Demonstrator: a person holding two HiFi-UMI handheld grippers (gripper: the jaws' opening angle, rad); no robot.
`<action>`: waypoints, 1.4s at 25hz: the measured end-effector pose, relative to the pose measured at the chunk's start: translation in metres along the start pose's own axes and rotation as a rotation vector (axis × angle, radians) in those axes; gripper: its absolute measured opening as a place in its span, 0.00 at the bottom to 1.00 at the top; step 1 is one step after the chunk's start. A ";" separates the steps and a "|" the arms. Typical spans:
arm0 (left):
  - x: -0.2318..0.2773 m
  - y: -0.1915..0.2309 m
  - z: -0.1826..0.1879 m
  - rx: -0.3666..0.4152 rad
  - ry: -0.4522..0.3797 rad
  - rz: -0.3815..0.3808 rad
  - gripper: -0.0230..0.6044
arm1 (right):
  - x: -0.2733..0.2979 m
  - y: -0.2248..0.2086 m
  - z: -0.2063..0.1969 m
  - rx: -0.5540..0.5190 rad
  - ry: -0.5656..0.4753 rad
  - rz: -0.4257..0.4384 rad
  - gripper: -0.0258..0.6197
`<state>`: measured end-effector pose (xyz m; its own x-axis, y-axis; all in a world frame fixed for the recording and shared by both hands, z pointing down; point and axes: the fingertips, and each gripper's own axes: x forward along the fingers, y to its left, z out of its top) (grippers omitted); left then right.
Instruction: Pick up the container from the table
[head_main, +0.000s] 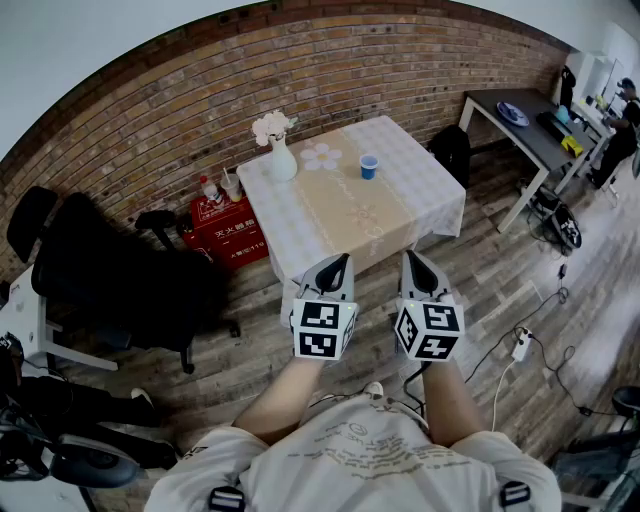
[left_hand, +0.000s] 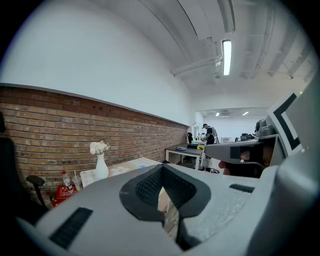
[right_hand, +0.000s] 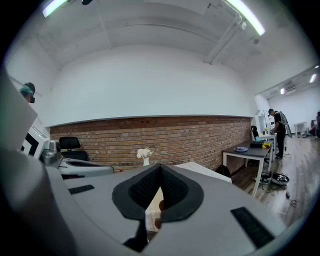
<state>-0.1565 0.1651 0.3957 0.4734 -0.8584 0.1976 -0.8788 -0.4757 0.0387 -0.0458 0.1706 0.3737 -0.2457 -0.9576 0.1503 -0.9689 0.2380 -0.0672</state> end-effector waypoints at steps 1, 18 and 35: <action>0.001 0.000 0.000 0.002 0.001 0.002 0.04 | 0.000 -0.001 0.000 0.000 0.001 0.001 0.04; 0.034 -0.020 -0.001 0.005 0.029 -0.015 0.04 | 0.009 -0.034 -0.002 0.030 -0.009 -0.001 0.04; 0.091 -0.072 0.004 0.012 0.023 0.026 0.04 | 0.017 -0.109 -0.002 0.007 -0.011 0.044 0.04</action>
<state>-0.0498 0.1208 0.4073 0.4488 -0.8659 0.2209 -0.8899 -0.4557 0.0217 0.0554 0.1286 0.3856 -0.2875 -0.9480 0.1367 -0.9570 0.2786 -0.0808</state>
